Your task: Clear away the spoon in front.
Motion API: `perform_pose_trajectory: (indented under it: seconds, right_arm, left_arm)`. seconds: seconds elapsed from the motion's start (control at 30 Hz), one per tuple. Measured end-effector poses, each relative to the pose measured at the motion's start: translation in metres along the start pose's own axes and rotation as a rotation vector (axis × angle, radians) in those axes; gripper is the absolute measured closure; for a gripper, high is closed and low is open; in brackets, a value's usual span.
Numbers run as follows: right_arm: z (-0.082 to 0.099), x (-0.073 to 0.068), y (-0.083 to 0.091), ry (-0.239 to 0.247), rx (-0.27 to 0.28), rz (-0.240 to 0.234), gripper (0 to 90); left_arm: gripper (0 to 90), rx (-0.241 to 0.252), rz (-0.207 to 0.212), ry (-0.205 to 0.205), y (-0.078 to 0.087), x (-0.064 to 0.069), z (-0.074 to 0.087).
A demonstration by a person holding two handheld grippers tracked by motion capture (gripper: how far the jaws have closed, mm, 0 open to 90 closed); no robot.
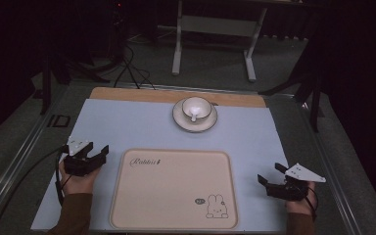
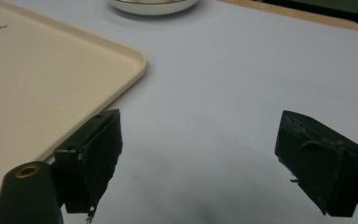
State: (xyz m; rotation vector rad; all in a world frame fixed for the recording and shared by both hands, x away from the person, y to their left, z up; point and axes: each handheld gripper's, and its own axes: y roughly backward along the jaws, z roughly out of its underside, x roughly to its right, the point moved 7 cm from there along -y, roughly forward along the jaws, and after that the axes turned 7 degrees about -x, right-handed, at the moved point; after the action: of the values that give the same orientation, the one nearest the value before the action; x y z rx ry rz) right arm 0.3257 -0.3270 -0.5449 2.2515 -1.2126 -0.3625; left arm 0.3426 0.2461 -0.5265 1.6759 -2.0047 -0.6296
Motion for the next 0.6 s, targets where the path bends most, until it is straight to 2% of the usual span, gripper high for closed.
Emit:
perform_pose_trajectory:
  seconds: [0.03, 0.07, 0.13, 0.17, 0.37, 0.4, 0.5, 0.6]
  right_arm:
    - [0.000, -0.001, 0.000, 0.000, 0.003, 0.000, 14.5]
    - [0.000, -0.001, 0.000, 0.000, 0.003, 0.000, 14.5]
    - [-0.001, -0.001, 0.001, 0.003, 0.009, 0.000, 14.5]
    - [-0.002, -0.001, 0.002, 0.002, 0.018, 0.002, 14.5]
    - [-0.004, -0.002, 0.004, 0.003, 0.031, 0.009, 14.5]
    - [-0.004, -0.002, 0.004, -0.002, 0.035, 0.011, 14.5]
    - [-0.005, -0.002, 0.004, -0.002, 0.036, 0.014, 14.5]
    - [-0.005, -0.002, 0.004, -0.005, 0.041, 0.019, 14.5]
  left_arm:
    - [41.0, 0.038, 0.012, -0.019, 0.007, 0.001, -0.003]
    - [41.2, 0.038, 0.012, -0.019, 0.007, 0.001, -0.003]
    - [41.5, 0.071, 0.030, -0.032, 0.012, 0.002, -0.006]
    - [42.9, 0.073, 0.044, -0.038, 0.013, 0.003, -0.006]
    - [45.7, 0.088, 0.061, -0.057, 0.016, 0.009, -0.011]
    - [45.6, 0.097, 0.094, -0.040, 0.018, 0.013, -0.015]
    - [45.6, 0.112, 0.106, -0.052, 0.022, 0.019, -0.022]
    - [45.4, 0.111, 0.148, -0.070, 0.024, 0.032, -0.031]
